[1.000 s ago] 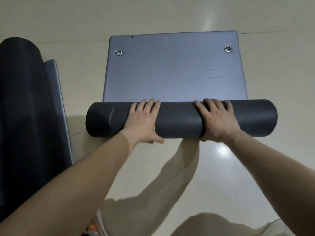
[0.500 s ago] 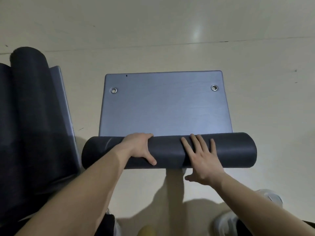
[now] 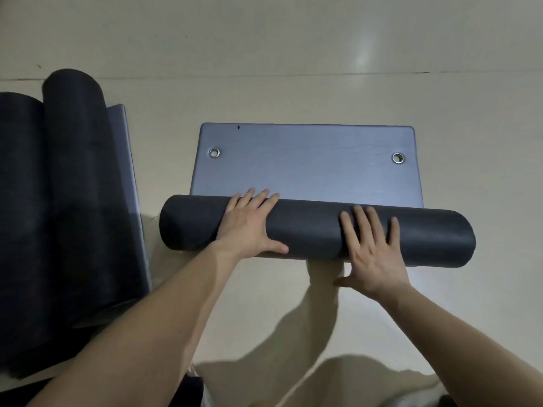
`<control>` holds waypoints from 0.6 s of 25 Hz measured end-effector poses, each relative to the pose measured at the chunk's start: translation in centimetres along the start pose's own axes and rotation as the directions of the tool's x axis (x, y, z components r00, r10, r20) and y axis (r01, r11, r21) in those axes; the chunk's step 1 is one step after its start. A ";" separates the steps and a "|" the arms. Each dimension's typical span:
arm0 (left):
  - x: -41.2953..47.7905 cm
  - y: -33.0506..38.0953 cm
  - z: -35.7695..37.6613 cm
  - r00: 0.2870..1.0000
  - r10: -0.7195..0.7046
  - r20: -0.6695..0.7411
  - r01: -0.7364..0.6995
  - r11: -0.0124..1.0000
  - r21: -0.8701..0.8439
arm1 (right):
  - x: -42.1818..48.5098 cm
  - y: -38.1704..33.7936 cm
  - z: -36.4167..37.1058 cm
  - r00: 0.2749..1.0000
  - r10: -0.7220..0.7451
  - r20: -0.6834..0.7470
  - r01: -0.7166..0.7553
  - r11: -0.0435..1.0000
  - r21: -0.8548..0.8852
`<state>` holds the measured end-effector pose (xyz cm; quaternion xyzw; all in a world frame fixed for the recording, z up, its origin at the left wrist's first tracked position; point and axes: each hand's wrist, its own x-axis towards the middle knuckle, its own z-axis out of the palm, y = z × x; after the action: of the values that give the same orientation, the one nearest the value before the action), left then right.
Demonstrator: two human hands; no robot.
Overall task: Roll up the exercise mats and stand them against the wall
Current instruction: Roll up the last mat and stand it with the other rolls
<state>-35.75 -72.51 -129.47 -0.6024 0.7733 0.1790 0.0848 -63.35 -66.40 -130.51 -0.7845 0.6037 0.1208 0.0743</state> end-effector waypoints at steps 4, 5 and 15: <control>1.5 -0.3 1.0 0.998 0.026 -0.055 -0.016 0.986 0.169 | 8.5 2.7 -2.5 0.996 -0.005 0.085 0.005 1.000 -0.005; 2.3 -0.5 1.1 0.999 0.024 -0.047 -0.013 0.977 0.213 | 9.2 3.2 -2.5 0.997 -0.004 0.075 0.006 1.000 -0.017; 3.2 -0.2 -3.3 0.932 0.016 0.361 -0.033 0.999 0.042 | 6.1 2.3 -4.1 0.959 -0.104 0.264 0.125 0.990 -0.065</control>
<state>-36.06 -76.67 -127.54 -0.5476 0.7559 0.2693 0.2372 -63.68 -73.75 -128.22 -0.7978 0.5369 0.2427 0.1279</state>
